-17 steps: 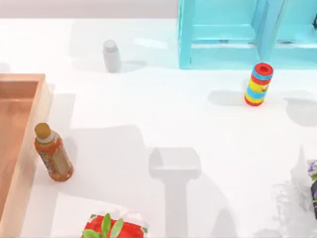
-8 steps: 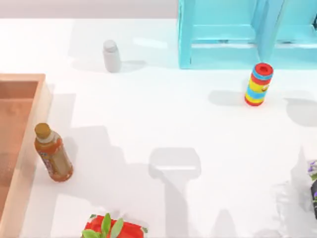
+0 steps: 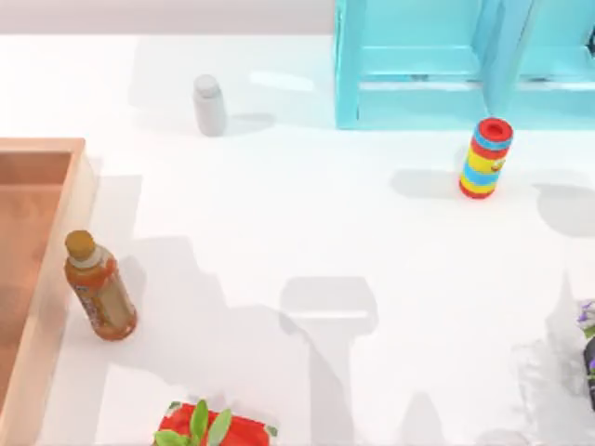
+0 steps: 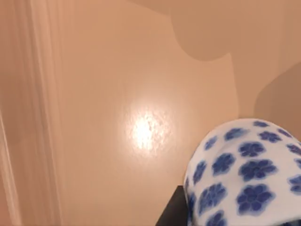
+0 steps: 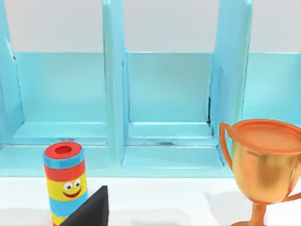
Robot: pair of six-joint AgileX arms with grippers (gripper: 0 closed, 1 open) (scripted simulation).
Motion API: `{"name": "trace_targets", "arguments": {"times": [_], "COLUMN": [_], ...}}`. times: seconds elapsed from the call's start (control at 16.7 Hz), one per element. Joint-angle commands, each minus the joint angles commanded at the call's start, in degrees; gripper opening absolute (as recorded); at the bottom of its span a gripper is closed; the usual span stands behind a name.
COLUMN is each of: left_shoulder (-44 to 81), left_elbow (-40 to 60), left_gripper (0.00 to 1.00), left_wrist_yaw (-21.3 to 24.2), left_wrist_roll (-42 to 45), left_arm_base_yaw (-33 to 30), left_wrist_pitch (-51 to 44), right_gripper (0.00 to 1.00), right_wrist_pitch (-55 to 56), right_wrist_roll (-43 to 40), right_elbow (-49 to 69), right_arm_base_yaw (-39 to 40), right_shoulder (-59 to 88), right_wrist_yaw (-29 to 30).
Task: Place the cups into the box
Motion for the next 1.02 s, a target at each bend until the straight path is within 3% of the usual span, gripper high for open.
{"name": "trace_targets", "arguments": {"times": [0.6, 1.02], "left_shoulder": [0.0, 0.0], "left_elbow": [0.0, 0.0], "left_gripper": [0.98, 1.00], "left_wrist_yaw": [0.0, 0.0], "left_wrist_roll": [0.0, 0.0], "left_arm_base_yaw": [0.0, 0.0], "left_wrist_pitch": [0.0, 0.0], "right_gripper": [1.00, 1.00], "right_wrist_pitch": [0.0, 0.0], "right_wrist_roll": [0.0, 0.0], "right_elbow": [0.0, 0.0], "right_arm_base_yaw": [0.0, 0.0], "right_shoulder": [0.0, 0.0], "right_wrist_yaw": [0.0, 0.0]}}
